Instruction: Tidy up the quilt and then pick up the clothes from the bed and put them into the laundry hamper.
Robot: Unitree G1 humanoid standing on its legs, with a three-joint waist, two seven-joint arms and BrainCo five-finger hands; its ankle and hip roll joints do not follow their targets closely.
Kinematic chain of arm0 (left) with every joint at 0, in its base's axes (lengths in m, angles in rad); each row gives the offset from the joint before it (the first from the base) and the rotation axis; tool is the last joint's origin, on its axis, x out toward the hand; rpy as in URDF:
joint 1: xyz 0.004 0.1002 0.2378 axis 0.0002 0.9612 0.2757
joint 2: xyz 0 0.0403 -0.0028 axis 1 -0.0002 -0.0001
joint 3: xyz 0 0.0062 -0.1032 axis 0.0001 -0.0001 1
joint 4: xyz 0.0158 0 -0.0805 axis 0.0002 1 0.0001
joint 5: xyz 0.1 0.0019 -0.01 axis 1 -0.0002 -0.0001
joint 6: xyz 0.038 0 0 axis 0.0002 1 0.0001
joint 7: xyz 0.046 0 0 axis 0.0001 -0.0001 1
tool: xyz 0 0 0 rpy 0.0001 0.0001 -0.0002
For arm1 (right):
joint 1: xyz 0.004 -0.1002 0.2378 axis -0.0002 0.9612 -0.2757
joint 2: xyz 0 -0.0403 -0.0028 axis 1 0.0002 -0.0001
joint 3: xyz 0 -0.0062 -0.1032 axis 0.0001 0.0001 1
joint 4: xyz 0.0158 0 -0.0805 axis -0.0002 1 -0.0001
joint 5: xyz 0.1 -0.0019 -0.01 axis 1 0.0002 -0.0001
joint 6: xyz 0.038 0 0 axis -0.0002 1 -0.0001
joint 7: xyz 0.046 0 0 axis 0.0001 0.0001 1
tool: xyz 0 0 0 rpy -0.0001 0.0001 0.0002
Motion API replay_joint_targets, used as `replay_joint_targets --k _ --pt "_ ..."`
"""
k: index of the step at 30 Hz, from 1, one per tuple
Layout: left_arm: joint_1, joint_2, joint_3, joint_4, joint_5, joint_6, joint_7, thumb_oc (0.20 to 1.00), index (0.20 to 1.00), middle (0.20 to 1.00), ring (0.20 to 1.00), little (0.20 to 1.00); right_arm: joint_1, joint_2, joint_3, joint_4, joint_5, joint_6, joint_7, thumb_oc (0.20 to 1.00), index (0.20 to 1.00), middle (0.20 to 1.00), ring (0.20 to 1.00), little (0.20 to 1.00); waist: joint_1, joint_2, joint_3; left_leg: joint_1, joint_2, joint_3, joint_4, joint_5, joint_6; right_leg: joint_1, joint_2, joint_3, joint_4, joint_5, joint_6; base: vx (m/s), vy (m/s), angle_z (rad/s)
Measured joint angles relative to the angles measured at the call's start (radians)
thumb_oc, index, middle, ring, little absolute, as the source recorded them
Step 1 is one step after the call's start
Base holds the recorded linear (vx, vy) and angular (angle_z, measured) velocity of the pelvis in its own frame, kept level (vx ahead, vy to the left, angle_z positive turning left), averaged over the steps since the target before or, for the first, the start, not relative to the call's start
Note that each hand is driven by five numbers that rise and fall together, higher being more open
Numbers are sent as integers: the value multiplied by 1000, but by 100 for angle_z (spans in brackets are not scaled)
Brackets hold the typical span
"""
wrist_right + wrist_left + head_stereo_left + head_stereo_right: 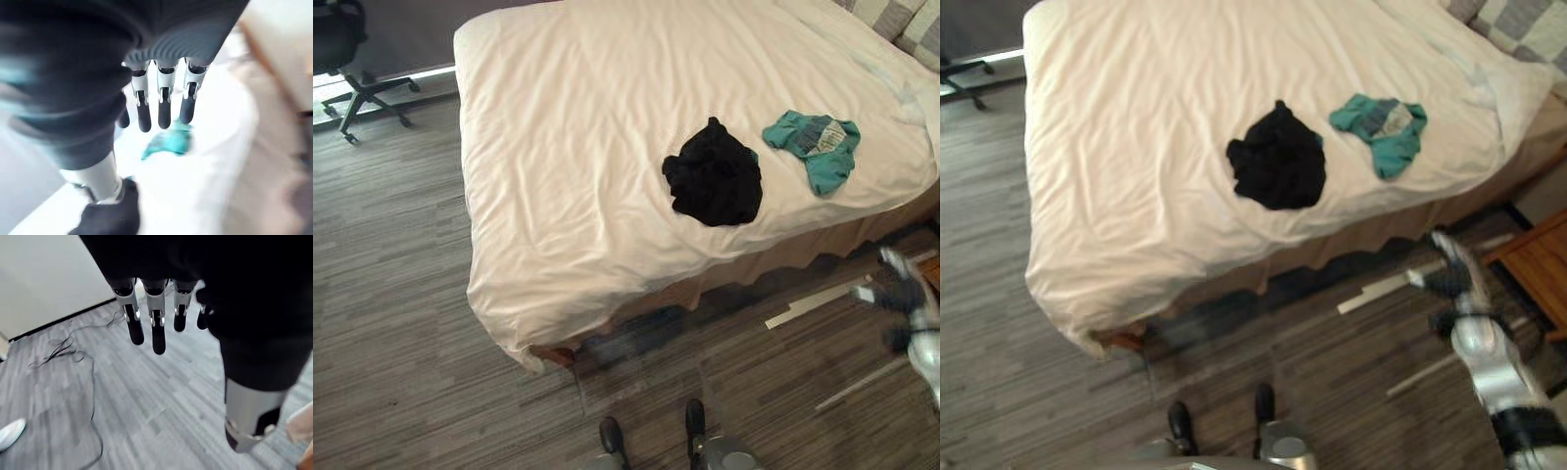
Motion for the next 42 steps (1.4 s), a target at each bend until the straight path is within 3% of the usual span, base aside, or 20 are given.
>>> replay_joint_targets --k 1,3,5,7,9,10,11,15,17,18,21,24,27,29,30,32,34,37,41,42 --pt "-11 -32 -9 -2 -30 -6 -8 1000 1000 1000 1000 1000 -80 9 23 -53 -2 -48 -7 200 200 200 200 200 21 -7 -8 -19 2 -3 0 1 2 -17 -1 -9 0 2 2 -190 -66 27" --pt "-17 -86 -45 -79 -107 -16 4 1000 1000 1000 1000 1000 -305 67 120 -65 -34 -40 -20 200 200 200 200 200 69 -16 -8 -83 15 -17 26 22 7 -69 5 -37 21 8 10 -199 -49 27" --pt "-95 -128 -101 -115 -119 -47 -5 1000 1000 1000 1000 1000 -479 57 188 -55 -66 -73 -40 200 200 200 200 200 113 -17 2 -157 18 -34 31 39 14 -125 5 -66 28 20 8 -168 -19 72" --pt "-123 -132 -174 -158 -152 -64 -5 1000 1000 1000 1000 1000 -660 63 302 -22 -69 -62 -52 200 200 200 200 200 151 -23 51 -188 36 -37 35 90 12 -157 15 -78 45 17 3 -104 -54 36" --pt "-135 -127 -259 -244 -184 -66 5 1000 1000 1000 1000 1000 -818 124 389 57 -77 -51 -92 200 200 200 200 200 191 -11 113 -236 34 -58 41 106 16 -193 7 -98 70 14 0 -80 -59 21" --pt "-142 -118 -307 -318 -189 -76 9 1000 1000 1000 1000 1000 -863 137 398 85 -77 -50 -106 200 200 200 200 200 194 -16 130 -265 30 -74 48 107 15 -215 1 -114 80 14 0 -72 -22 59" --pt "-189 -121 -353 -380 -188 -106 2 1000 1000 1000 1000 1000 -883 139 386 114 -76 -36 -116 200 200 200 200 200 216 3 182 -292 26 -83 50 119 11 -231 -8 -145 88 14 0 -95 -3 64" --pt "-232 -47 -509 -559 -102 -126 -7 1000 1000 1000 1000 1000 -825 224 347 230 -50 -21 -139 200 200 200 200 200 257 23 268 -358 6 -129 41 147 11 -304 -35 -190 153 -13 -13 -95 0 42" --pt "-255 -74 -421 -573 -98 -138 -8 1000 1000 1000 1000 1000 -785 290 353 357 -41 -8 -157 200 200 200 200 200 278 60 323 -399 -17 -164 63 160 33 -350 -69 -220 243 -52 -10 -41 -14 65" --pt "-276 -116 -324 -496 -139 -134 0 1000 1000 1000 1000 1000 -728 400 249 377 -38 -35 -255 200 200 200 200 200 265 83 341 -400 -35 -202 65 157 36 -350 -96 -253 297 -96 -11 30 14 75" --pt "-294 -130 -287 -366 -193 -108 1 1000 1000 1000 1000 1000 -694 500 244 384 -37 -7 -252 200 200 200 200 200 265 78 337 -339 -40 -217 65 149 41 -282 -98 -248 295 -121 -4 66 50 27" --pt "-330 -177 -294 -283 -193 -100 -10 1000 1000 1000 1000 1000 -642 513 488 315 -129 28 -171 200 200 200 200 200 263 78 329 -269 -23 -225 61 135 32 -197 -73 -247 244 -118 0 81 20 -11" --pt "-348 -222 -324 -303 -191 -86 -14 1000 1000 1000 1000 1000 -540 547 797 210 -228 27 49 200 200 200 200 200 287 84 278 -242 -4 -236 55 128 23 -148 -43 -261 204 -115 -5 70 8 8" --pt "-353 -226 -336 -304 -186 -84 -13 1000 1000 1000 1000 1000 -490 585 846 128 -229 10 125 200 200 200 200 200 299 84 257 -233 4 -239 54 125 20 -134 -34 -262 195 -115 -5 70 19 4" --pt "-362 -225 -336 -302 -181 -81 -13 1000 1000 1000 1000 1000 -484 587 849 82 -225 7 149 200 200 200 200 200 294 80 249 -229 4 -242 52 125 19 -131 -31 -262 193 -115 -5 42 45 2" --pt "-380 -213 -335 -251 -173 -61 -14 1000 1000 1000 1000 1000 -480 506 825 -175 -175 3 191 200 200 200 200 200 295 76 240 -210 4 -241 34 129 16 -118 -30 -262 187 -115 -5 4 9 -3" --pt "-340 -191 -316 -281 -175 -61 -5 1000 1000 1000 1000 1000 -462 526 648 -267 -108 -52 158 200 200 200 200 200 279 47 203 -207 3 -228 28 128 14 -122 -31 -248 179 -111 0 -21 1 -14" --pt "-342 -197 -332 -313 -192 -61 -5 1000 1000 1000 1000 1000 -490 513 536 -219 -149 -31 77 200 200 200 200 200 266 41 189 -227 1 -226 24 127 6 -149 -35 -245 185 -108 4 -62 -24 -4" --pt "-380 -198 -420 -379 -191 -79 -13 1000 1000 1000 1000 1000 -521 419 433 -16 -271 26 -39 200 200 200 200 200 271 45 191 -309 0 -232 24 152 14 -238 -41 -250 214 -103 3 -61 -7 3" --pt "-396 -186 -469 -414 -189 -75 -14 1000 1000 1000 1000 1000 -503 404 357 132 -269 22 -105 200 200 200 200 200 266 48 195 -329 -3 -227 23 166 22 -262 -44 -250 221 -101 3 -95 28 4"
